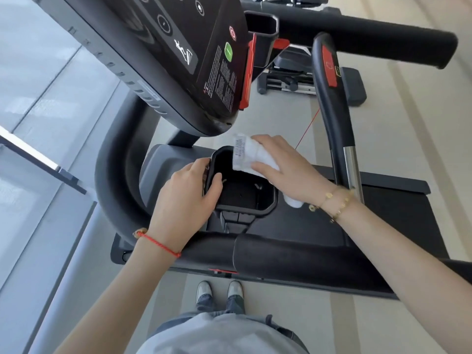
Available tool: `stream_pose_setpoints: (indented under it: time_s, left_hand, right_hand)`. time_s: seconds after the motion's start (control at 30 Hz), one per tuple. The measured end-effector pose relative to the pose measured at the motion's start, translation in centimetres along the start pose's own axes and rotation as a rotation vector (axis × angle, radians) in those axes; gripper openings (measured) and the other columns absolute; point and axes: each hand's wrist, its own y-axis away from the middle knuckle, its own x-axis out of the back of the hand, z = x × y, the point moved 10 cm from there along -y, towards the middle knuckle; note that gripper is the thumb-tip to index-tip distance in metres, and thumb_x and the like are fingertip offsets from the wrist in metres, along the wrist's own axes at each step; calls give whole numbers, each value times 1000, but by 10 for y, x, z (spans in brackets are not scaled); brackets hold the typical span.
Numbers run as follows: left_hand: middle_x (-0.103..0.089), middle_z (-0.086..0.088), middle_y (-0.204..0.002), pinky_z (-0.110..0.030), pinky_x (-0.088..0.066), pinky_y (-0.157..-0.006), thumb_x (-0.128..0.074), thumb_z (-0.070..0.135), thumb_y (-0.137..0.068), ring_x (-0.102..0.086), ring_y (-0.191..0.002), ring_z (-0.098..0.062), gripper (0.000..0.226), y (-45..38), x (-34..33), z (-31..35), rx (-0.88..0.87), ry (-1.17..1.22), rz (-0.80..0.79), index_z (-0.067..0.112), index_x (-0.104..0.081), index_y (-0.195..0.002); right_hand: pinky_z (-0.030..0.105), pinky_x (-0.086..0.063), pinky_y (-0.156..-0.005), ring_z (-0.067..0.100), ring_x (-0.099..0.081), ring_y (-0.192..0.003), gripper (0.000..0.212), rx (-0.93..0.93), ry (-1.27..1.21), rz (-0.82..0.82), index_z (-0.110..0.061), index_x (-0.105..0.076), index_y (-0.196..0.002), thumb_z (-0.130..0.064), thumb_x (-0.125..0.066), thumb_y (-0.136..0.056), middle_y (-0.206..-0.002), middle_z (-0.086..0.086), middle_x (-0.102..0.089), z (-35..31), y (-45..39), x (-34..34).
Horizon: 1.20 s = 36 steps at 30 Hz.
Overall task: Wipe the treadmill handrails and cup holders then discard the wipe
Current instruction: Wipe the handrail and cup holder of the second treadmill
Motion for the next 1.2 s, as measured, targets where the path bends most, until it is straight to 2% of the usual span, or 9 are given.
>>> stream_pose_setpoints:
  time_s: [0.13,0.3,0.47,0.57,0.77,0.9,1.03,1.1,1.2]
  left_hand:
    - [-70,-4,-102,-44,-55,-78,-55,35,-96,-67,-92,-26,37,-1,0,1,2,-6,-9,15,-59,-127]
    - [-70,-2,-99,-44,-55,-77,-55,35,-95,-67,-90,-25,36,-1,1,3,3,-6,-3,17,-61,-125]
    - [-71,-3,-105,-43,-55,-81,-54,36,-95,-68,-94,-24,41,-2,-1,1,0,2,-21,15,-59,-129]
    - [-71,-2,-105,-44,-55,-82,-52,38,-96,-67,-94,-23,41,-2,-2,0,-8,0,-27,15,-58,-130]
    - [-70,-3,-105,-44,-55,-82,-53,37,-96,-67,-94,-26,39,-2,-3,0,-14,14,-28,16,-58,-128]
    - [-70,-2,-105,-43,-55,-80,-53,37,-96,-67,-93,-24,40,-1,-2,1,-28,5,-19,15,-58,-130]
    - [-71,-3,-101,-41,-55,-76,-54,35,-96,-66,-89,-24,39,0,-1,2,-36,-3,3,14,-59,-129]
    - [-71,-5,-102,-41,-55,-77,-54,35,-97,-66,-90,-24,40,0,-2,2,-38,-9,0,12,-58,-130]
    - [-71,-6,-101,-43,-55,-78,-54,34,-97,-66,-91,-26,39,-1,-2,2,-42,-8,-4,12,-59,-128]
  right_hand:
    - [28,-35,-71,20,-51,-95,38,-5,22,-24,-25,-40,-134,-37,-49,-98,-110,3,-48,-2,-8,0]
    - [38,-42,-76,26,-52,-95,41,83,200,-104,-23,-42,-134,-41,-48,-98,-104,-1,-44,-33,-42,-15]
    - [30,-33,-70,20,-51,-94,34,-7,39,-12,-24,-44,-129,-36,-50,-98,-108,3,-50,-5,-13,0]
    - [27,-37,-70,17,-52,-91,33,-135,-130,2,-22,-44,-126,-39,-48,-98,-106,4,-54,15,5,4]
    - [38,-43,-79,27,-55,-93,32,-143,-40,-94,-15,-48,-118,-40,-50,-98,-102,8,-58,-4,-27,-7]
    - [31,-36,-73,25,-49,-97,39,-217,-72,44,-22,-37,-133,-34,-49,-98,-110,7,-46,9,8,-4]
    - [12,-31,-66,18,-47,-93,46,-330,-216,84,-24,-30,-138,-34,-49,-98,-113,6,-42,19,28,-7]
    - [16,-35,-60,17,-50,-83,35,-323,-185,41,-20,-35,-129,-33,-49,-99,-109,9,-47,18,12,-5]
    - [33,-43,-77,28,-54,-94,34,-299,-162,-44,-14,-41,-127,-32,-50,-100,-112,14,-55,12,-8,-4]
